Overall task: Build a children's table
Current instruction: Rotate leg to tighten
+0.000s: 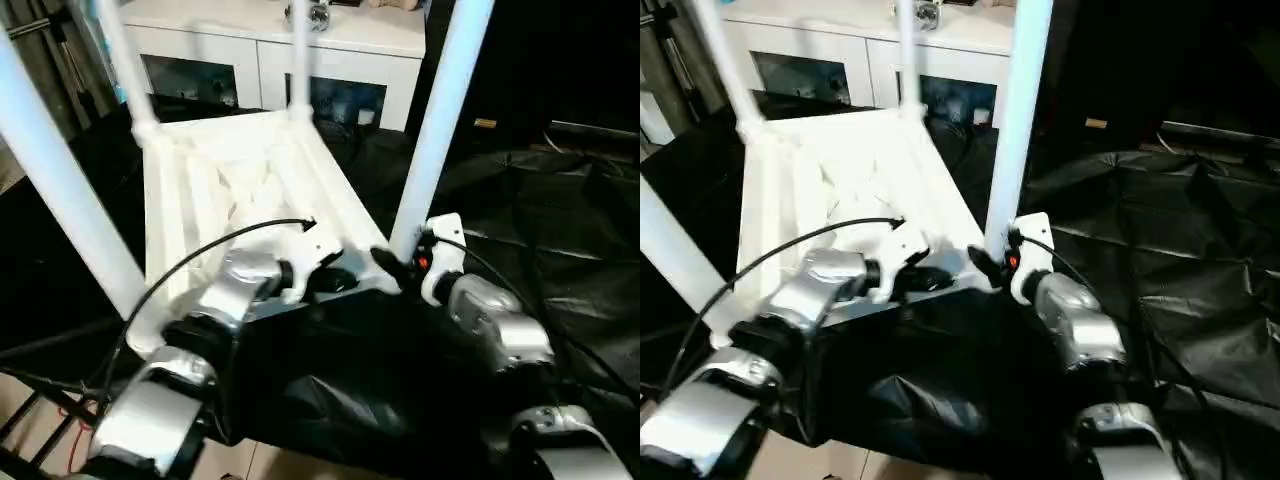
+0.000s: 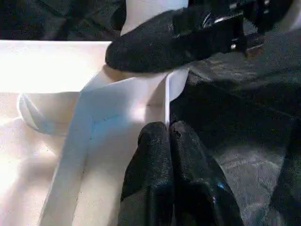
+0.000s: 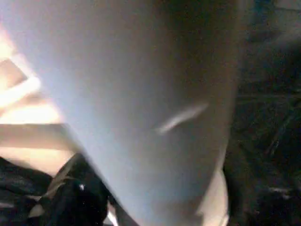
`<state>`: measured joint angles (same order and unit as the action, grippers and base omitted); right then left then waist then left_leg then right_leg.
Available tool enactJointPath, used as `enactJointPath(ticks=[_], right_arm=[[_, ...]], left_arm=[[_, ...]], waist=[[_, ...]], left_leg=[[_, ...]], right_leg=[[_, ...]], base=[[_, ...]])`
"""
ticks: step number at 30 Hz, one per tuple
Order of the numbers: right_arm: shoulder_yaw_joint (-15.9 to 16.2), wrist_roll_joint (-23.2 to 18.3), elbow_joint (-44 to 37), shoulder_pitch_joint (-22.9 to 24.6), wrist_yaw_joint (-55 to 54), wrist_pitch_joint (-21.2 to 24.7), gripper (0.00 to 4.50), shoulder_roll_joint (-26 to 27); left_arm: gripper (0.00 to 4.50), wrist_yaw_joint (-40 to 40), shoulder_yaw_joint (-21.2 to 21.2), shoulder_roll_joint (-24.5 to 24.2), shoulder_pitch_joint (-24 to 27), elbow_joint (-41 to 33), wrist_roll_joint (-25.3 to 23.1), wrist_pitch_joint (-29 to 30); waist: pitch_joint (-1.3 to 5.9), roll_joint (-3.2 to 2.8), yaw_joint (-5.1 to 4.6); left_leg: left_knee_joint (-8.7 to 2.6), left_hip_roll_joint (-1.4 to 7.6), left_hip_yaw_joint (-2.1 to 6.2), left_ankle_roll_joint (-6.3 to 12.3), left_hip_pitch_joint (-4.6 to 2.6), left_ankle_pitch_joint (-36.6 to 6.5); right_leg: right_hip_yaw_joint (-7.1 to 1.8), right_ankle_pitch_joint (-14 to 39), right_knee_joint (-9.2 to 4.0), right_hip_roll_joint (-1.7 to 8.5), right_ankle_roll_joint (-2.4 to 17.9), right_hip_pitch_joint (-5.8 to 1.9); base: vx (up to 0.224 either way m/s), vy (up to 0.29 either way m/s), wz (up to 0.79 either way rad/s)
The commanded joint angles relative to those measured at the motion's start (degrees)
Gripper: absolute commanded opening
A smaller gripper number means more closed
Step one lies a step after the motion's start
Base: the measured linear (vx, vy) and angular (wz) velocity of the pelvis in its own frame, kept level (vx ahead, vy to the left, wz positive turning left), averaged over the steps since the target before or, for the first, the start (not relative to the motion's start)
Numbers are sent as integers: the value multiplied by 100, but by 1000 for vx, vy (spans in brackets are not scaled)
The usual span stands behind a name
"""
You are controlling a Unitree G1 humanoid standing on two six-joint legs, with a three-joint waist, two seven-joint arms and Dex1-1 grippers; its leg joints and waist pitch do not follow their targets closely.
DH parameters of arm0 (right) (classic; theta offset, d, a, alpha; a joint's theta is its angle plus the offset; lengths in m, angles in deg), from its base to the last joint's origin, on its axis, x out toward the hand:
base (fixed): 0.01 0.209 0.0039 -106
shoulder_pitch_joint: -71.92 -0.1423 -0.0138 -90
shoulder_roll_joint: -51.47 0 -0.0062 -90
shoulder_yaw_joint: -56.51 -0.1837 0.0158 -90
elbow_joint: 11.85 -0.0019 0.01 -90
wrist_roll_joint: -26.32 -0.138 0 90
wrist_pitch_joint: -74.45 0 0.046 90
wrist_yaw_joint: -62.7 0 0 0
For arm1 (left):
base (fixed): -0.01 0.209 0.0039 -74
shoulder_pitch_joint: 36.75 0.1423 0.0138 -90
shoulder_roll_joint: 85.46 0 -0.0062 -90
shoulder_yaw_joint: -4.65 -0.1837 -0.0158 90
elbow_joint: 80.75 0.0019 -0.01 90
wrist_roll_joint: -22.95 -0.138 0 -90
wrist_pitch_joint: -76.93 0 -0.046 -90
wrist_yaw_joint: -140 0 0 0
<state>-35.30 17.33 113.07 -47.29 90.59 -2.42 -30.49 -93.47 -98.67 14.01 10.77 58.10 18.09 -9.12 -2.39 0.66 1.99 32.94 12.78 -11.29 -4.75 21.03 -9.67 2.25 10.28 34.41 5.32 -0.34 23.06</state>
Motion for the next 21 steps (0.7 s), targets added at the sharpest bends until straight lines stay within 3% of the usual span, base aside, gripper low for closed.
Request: enactJointPath(ticks=[1,4,5,11,13,18,21], right_arm=[[393,80,281,47,203,197,355,233],[439,77,234,52,350,132,385,170],[515,-81,6,134,912,101,385,12],[630,-234,-373,308,1758,61,385,-304],[725,-372,-699,491,2481,120,385,-642],[884,-728,-1272,792,3497,512,385,-1084],[949,-862,-1494,907,3834,673,385,-1232]], left_arm=[[0,-171,-180,305,-153,-94,47,-91],[0,-322,-197,263,-128,-133,65,-156],[0,-667,-235,154,-69,-234,137,-256],[0,-1177,-285,-19,32,-433,277,-336],[0,-1550,-328,-171,76,-529,331,-374],[0,-2034,-367,-382,108,-599,371,-346],[0,-2371,-416,-521,157,-687,412,-263]], waist=[[335,-16,13],[346,-20,7],[349,-23,14],[371,-27,44],[365,-23,58],[344,-19,234],[338,-9,290]], left_leg=[[-379,-4,25,28,-59,-1622],[-372,0,23,90,-50,-1495],[-366,-1,20,139,-58,-1506],[-337,20,1,358,-56,-1186],[-344,25,0,364,-68,-1189],[-341,57,-27,421,-91,-1251],[-347,66,-31,390,-88,-1272]], right_leg=[[-122,1313,-456,171,1160,-229],[-124,966,-419,167,1247,-249],[-119,889,-420,163,1294,-263],[-123,167,-344,171,1554,-289],[-115,188,-350,166,1579,-294],[-118,397,-356,171,1557,-290],[-123,535,-361,184,1515,-271]], base=[[0,0,0],[0,0,0],[0,0,0],[0,0,0],[0,0,0],[0,0,0],[0,0,0]])
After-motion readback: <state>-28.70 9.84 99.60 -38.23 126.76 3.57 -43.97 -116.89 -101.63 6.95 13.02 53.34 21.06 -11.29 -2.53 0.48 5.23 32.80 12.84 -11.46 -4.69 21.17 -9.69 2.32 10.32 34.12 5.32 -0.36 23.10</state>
